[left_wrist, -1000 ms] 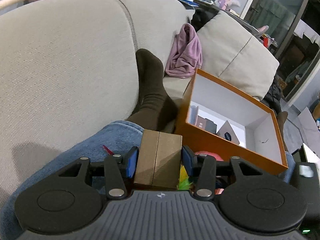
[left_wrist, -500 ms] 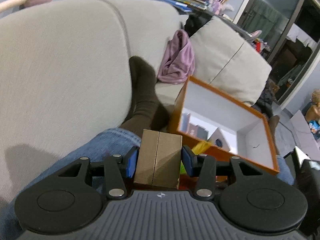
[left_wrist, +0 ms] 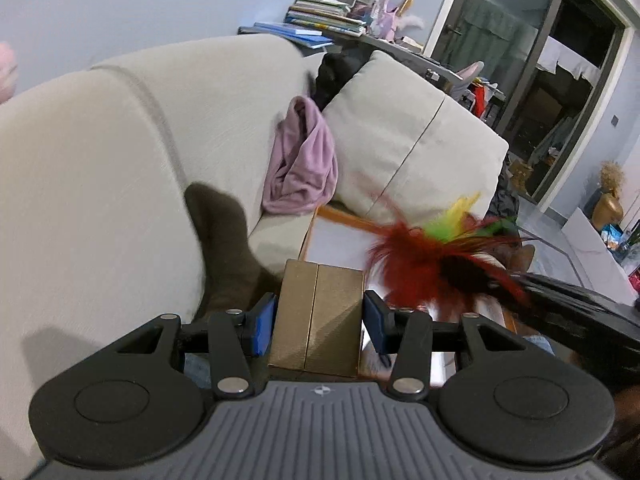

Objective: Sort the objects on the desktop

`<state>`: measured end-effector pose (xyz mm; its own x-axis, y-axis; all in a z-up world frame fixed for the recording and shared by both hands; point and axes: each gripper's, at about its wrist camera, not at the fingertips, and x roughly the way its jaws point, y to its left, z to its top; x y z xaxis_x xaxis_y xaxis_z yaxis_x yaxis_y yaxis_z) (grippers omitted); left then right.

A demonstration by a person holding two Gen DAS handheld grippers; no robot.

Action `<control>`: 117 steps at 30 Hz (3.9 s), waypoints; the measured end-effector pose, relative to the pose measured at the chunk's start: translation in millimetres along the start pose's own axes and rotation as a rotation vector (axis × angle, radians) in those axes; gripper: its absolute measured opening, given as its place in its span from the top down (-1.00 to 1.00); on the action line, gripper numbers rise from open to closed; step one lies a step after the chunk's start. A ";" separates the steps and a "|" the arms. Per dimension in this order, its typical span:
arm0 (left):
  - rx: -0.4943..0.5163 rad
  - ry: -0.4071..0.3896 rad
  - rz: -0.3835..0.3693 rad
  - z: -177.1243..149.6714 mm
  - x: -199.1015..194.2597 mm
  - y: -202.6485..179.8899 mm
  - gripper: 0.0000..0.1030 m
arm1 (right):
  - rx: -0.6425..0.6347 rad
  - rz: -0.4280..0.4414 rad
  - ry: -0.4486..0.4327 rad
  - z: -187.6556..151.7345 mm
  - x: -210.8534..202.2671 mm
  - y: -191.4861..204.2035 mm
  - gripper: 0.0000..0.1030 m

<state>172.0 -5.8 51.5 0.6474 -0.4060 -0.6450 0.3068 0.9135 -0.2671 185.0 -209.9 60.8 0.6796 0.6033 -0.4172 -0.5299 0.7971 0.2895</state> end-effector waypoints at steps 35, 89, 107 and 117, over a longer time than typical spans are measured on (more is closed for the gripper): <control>0.093 0.138 -0.172 17.6 72.5 -79.5 -0.04 | 0.195 -0.256 0.156 -12.4 40.2 -101.5 0.44; 0.271 0.154 0.122 -10.5 75.1 -82.5 -0.02 | 0.302 -0.105 0.353 -50.1 51.4 -126.2 0.34; -0.030 0.169 0.168 -22.1 92.5 20.6 -0.02 | 0.461 -0.035 0.558 -71.5 81.1 -134.7 0.43; -0.063 0.185 0.111 -24.9 94.1 25.6 0.13 | 0.505 -0.017 0.569 -77.9 81.6 -128.9 0.43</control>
<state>223.4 -19.9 -33.9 0.5339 -0.2969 -0.7917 0.1929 0.9544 -0.2278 269.2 -265.4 -77.6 0.2464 0.5946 -0.7654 -0.1324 0.8030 0.5812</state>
